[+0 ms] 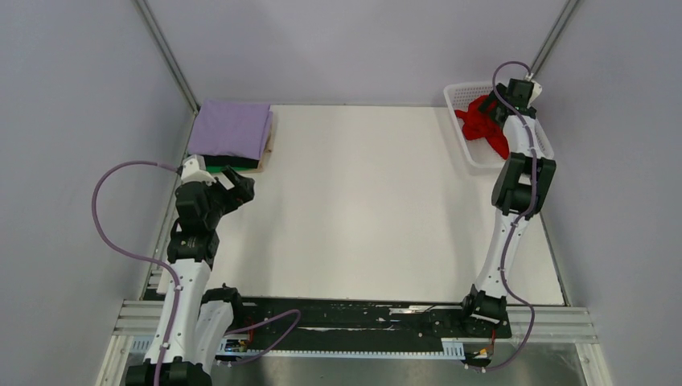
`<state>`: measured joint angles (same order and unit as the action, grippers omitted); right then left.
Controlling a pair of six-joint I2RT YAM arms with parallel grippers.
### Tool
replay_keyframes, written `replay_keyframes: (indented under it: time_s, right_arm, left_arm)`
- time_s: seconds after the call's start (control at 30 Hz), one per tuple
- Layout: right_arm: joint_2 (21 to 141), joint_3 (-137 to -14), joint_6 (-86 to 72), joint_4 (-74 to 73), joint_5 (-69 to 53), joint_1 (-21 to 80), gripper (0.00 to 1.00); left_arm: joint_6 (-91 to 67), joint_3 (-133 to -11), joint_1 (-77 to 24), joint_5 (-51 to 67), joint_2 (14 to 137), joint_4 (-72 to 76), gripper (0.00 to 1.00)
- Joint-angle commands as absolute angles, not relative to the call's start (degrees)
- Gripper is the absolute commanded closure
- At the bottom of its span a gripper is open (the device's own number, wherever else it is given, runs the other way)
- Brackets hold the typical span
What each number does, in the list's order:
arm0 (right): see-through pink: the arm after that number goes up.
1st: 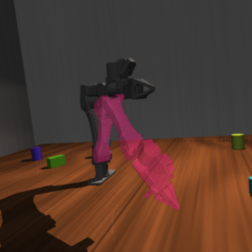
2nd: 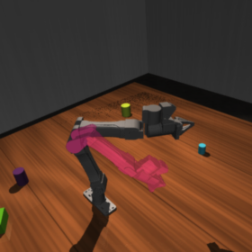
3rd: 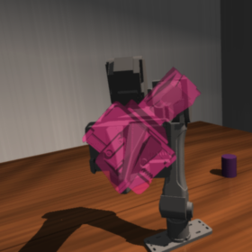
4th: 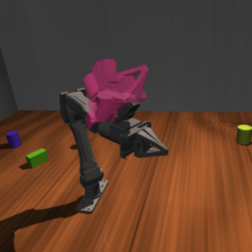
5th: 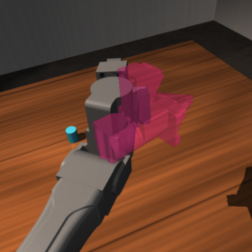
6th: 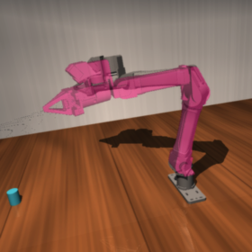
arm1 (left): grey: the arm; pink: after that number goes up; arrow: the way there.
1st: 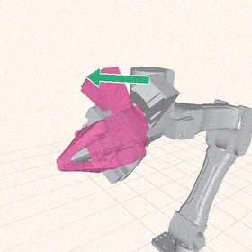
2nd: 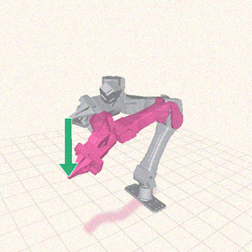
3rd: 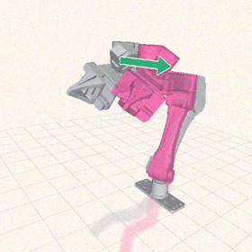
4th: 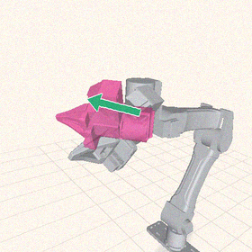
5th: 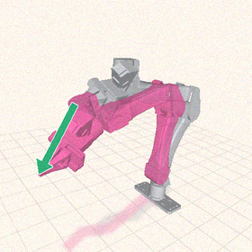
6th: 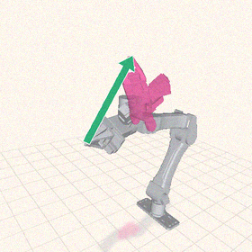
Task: Fold and stack the t-shirts
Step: Grab crumpled tshirt from bin with the right arm
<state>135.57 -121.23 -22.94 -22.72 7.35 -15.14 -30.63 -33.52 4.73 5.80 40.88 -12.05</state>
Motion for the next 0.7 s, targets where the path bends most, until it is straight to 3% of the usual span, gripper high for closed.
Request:
replay_keyframes:
  time_s: [0.0, 0.1, 0.13, 0.23, 0.3, 0.43, 0.67]
  right_arm:
    - [144.59, -133.49, -23.84, -23.24, 4.99, -14.72, 0.01]
    - [148.17, -136.54, -25.35, -20.73, 4.99, -15.00, 0.14]
    - [148.19, -136.35, -25.51, -19.36, 4.96, -15.09, 0.24]
    - [145.54, -134.48, -25.07, -15.87, 3.27, -15.20, 0.69]
    - [141.69, -132.43, -23.79, -14.09, 1.80, -15.16, 0.83]
    - [130.43, -129.50, -19.17, -13.27, -3.73, -15.12, 0.95]
    - [105.91, -114.41, -16.86, -11.01, -19.90, -13.86, 1.00]
  left_arm:
    - [-30.70, -35.31, 4.75, 5.31, 41.90, -8.90, 0.00]
    - [-30.53, -35.54, 4.79, 5.84, 42.21, -9.59, 0.00]
    - [-30.42, -35.67, 4.78, 5.87, 41.97, -9.81, 0.00]
    - [-30.01, -35.91, 4.75, 5.79, 40.93, -11.12, 0.00]
    - [-29.87, -35.95, 4.77, 5.91, 39.78, -11.79, 0.00]
    - [-30.47, -35.77, 4.79, 5.98, 37.34, -13.71, 0.00]
    - [-33.05, -34.92, 4.76, 7.35, 35.76, -15.16, 0.00]
